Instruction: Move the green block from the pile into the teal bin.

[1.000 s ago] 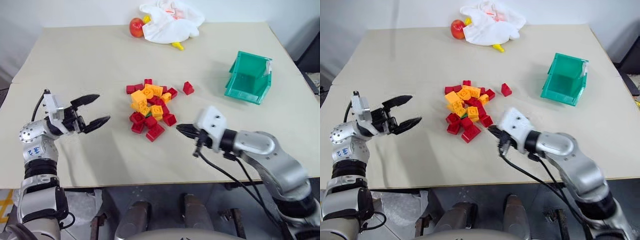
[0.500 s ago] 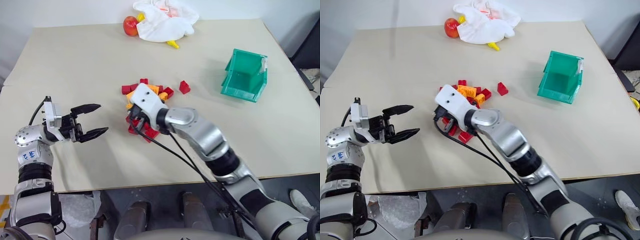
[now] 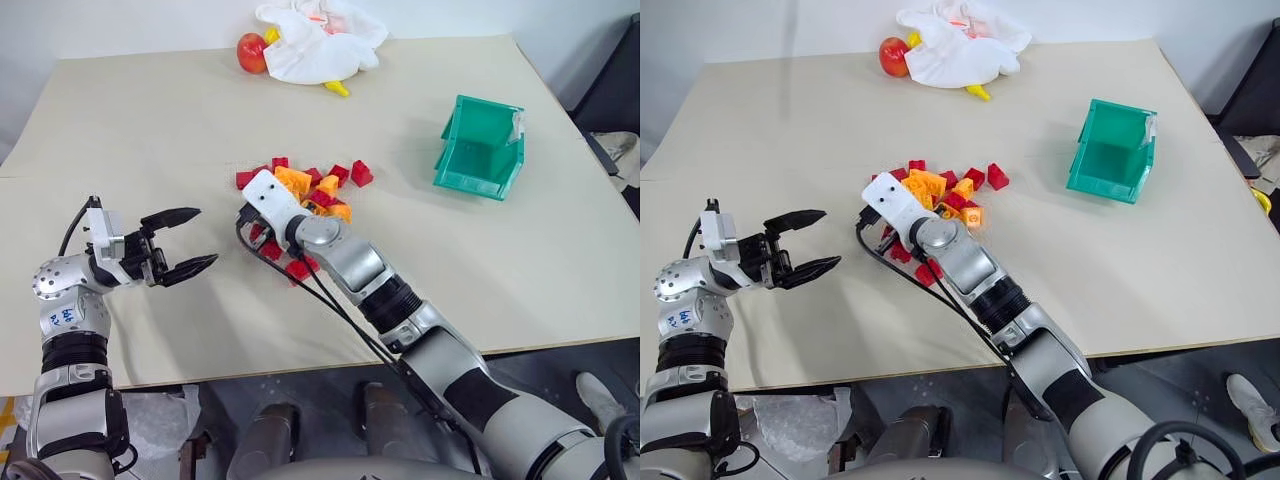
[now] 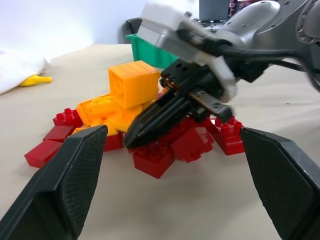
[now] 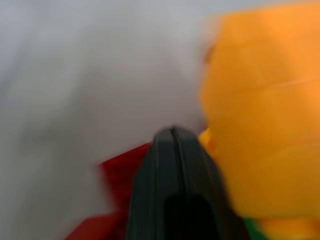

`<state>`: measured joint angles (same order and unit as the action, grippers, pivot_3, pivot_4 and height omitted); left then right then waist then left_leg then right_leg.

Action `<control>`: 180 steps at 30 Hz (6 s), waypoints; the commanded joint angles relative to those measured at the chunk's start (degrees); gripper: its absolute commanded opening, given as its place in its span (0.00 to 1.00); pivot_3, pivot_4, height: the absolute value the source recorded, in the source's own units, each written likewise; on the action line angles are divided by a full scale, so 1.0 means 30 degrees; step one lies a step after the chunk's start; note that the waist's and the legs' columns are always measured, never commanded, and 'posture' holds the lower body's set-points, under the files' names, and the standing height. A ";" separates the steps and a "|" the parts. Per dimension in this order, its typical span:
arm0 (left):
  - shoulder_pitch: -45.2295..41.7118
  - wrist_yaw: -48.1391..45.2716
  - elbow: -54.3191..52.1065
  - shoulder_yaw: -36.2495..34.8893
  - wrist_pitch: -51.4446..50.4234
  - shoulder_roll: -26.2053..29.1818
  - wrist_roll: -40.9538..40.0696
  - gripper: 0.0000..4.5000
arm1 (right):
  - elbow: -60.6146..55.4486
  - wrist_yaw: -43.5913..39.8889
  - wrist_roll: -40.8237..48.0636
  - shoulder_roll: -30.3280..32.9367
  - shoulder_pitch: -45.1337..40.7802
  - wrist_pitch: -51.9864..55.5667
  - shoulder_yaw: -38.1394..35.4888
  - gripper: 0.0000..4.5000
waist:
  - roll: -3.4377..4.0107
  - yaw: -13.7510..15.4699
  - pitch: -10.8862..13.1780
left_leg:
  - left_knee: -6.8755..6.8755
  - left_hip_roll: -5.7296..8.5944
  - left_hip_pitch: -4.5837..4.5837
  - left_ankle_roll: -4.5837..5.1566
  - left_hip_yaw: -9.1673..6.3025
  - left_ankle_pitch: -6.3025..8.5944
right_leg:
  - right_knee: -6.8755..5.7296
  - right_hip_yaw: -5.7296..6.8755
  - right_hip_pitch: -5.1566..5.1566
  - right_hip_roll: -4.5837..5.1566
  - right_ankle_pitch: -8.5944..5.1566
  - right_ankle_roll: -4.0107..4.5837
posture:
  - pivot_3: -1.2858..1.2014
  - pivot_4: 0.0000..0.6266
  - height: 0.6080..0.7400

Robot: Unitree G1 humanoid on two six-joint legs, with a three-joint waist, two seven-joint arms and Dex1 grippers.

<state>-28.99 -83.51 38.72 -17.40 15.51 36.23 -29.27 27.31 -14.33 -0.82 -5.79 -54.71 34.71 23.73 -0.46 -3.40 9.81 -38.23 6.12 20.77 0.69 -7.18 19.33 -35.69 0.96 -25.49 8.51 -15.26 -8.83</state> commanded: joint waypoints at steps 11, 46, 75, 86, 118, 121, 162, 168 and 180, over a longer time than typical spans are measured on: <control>-0.0725 0.0587 0.0111 -0.0085 0.0425 -0.0414 0.0078 1.00 | -0.8403 -0.2782 -0.0946 0.6172 0.3625 0.2835 -0.0919 0.00 | -0.0004 0.0108 -0.0001 | -0.0029 0.0009 0.0099 0.0011 -0.0025 0.0006 | 0.0023 0.0016 -0.0051 0.0004 0.0003 0.0003 | 0.52 0.24 1.00; -0.2273 -0.1673 0.1433 0.1484 -0.0257 -0.1237 0.0230 1.00 | -1.8201 -1.3557 0.9218 2.1912 1.4178 0.4810 -1.4847 0.99 | 0.0009 0.1181 0.0014 | -0.0198 -0.0026 0.0143 0.0059 0.0119 0.0029 | 0.0233 -0.0008 0.0014 0.0004 0.0060 -0.0077 | 0.52 0.24 1.00; -0.2204 -0.0957 0.0729 0.1952 0.0669 -0.3364 0.0390 1.00 | -0.2399 -0.5718 0.4310 0.9073 -0.3928 1.3650 -0.0372 0.86 | 0.0011 0.0973 0.0014 | -0.0256 0.0010 0.0199 0.0065 0.0063 0.0036 | 0.0110 0.0003 -0.0026 0.0009 0.0098 -0.0070 | 0.52 0.24 1.00; -0.2028 -0.0661 0.0627 0.1756 0.0682 -0.3218 0.0481 1.00 | -0.6820 -0.7550 0.4625 1.0880 -0.2177 1.2183 -0.0741 0.03 | 0.0011 0.0637 0.0014 | -0.0265 0.0017 0.0198 0.0066 0.0046 0.0037 | 0.0082 0.0005 -0.0029 0.0011 0.0097 -0.0067 | 0.52 0.24 1.00; -0.2449 0.0037 0.1340 0.1728 0.1235 -0.3564 0.0775 1.00 | -0.6421 -0.8995 0.4626 1.2018 -0.2539 1.2768 0.1014 0.58 | 0.0013 0.0607 0.0016 | -0.0271 0.0004 0.0198 0.0062 0.0090 0.0036 | 0.0088 -0.0014 -0.0044 0.0010 0.0097 -0.0068 | 0.52 0.24 1.00; -0.2394 0.0150 0.1327 0.1715 0.1297 -0.3547 0.0777 1.00 | -0.6322 -0.9250 0.5076 1.1626 -0.2369 1.2286 0.0189 0.66 | 0.0014 0.0574 0.0017 | -0.0271 0.0003 0.0198 0.0062 0.0091 0.0036 | 0.0087 -0.0014 -0.0046 0.0008 0.0097 -0.0068 | 0.52 0.24 1.00; -0.4683 0.6741 -0.3360 0.6142 -0.1790 -0.6476 0.4765 1.00 | -0.7405 -1.0784 0.1876 2.0346 0.1314 -0.0436 -0.5267 0.33 | 0.0018 0.1110 0.0029 | -0.0258 0.0013 0.0226 0.0116 0.0209 0.0063 | 0.0236 -0.0057 -0.0025 -0.0003 0.0136 -0.0140 | 0.52 0.24 1.00; -0.6987 0.8029 -0.1667 0.7307 -0.1642 -0.7165 0.6477 1.00 | -0.0306 -1.0722 0.0618 1.9035 -0.1011 -0.5399 -0.5124 0.33 | 0.0021 0.1043 0.0035 | -0.0265 0.0011 0.0212 0.0118 0.0255 0.0061 | 0.0244 -0.0086 -0.0034 -0.0005 0.0145 -0.0155 | 0.52 0.24 1.00; -0.8199 0.9326 -0.1044 0.6995 -0.2581 -0.7658 0.6487 1.00 | 0.8554 -0.9504 -0.1463 1.7311 -0.4834 -0.9891 -0.5157 0.98 | 0.0033 0.1057 0.0042 | -0.0187 -0.0001 0.0213 0.0123 0.0244 0.0064 | 0.0310 -0.0082 -0.0042 -0.0001 0.0147 -0.0159 | 0.52 0.24 1.00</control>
<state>-52.27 -55.97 37.15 4.43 8.05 13.34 -8.89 52.78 -43.65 -4.55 45.76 -67.25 6.78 9.74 -0.37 -0.23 9.94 -38.78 6.12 21.41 1.06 -6.45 19.53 -34.75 0.71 -25.61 8.51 -14.82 -9.31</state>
